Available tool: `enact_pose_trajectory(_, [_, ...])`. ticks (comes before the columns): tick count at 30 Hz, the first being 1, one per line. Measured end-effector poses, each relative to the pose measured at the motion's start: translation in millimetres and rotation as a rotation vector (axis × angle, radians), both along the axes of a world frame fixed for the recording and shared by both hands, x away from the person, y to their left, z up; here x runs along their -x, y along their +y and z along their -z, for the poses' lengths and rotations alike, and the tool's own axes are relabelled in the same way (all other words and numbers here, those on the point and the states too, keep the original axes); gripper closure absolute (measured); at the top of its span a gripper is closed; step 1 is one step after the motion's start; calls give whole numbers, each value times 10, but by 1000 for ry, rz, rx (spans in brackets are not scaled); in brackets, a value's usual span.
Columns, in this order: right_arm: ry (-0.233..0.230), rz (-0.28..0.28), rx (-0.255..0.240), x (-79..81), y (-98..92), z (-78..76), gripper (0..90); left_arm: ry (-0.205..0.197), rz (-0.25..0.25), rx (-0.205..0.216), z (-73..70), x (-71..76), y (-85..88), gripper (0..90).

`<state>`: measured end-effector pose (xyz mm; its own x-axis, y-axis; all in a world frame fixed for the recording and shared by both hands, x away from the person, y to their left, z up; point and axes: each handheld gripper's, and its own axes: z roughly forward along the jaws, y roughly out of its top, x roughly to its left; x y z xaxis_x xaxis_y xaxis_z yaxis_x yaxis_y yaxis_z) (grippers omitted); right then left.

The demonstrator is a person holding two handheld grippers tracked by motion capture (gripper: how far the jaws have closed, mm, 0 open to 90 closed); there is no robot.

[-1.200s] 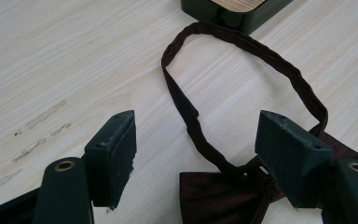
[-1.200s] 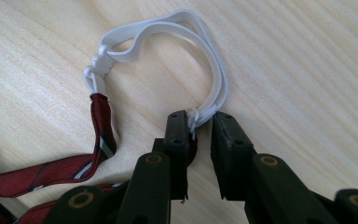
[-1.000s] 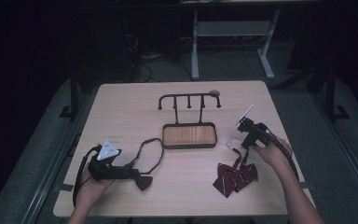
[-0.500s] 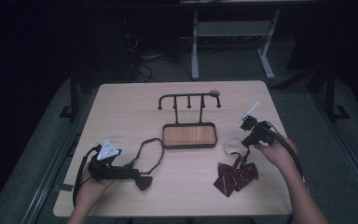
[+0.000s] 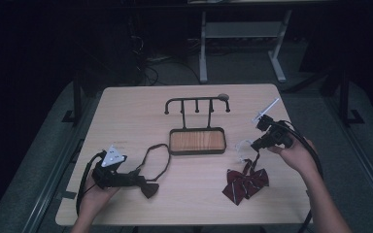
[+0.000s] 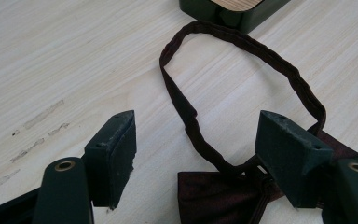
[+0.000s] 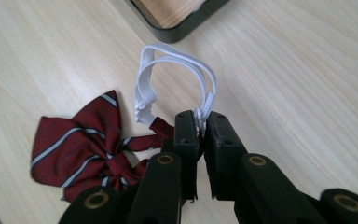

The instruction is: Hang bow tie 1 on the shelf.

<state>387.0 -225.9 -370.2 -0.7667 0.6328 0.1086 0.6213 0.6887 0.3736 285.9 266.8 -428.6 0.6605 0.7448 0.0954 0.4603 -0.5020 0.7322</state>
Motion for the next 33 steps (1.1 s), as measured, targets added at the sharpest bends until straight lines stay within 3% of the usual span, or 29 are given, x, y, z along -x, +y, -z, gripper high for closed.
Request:
enact_pose_trajectory(4, [-13, -13, -15, 36, 4, -110, 830, 4, 0, 0, 5, 0, -6, 296])
enact_pose_trajectory(14, [-63, -58, 4, 90, 108, -411, 830, 4, 1, -1, 4, 1, -5, 296])
enact_pose_trajectory(33, [-110, -103, 41, 46, 343, -765, 830, -2, 1, 2, 3, -2, -2, 296])
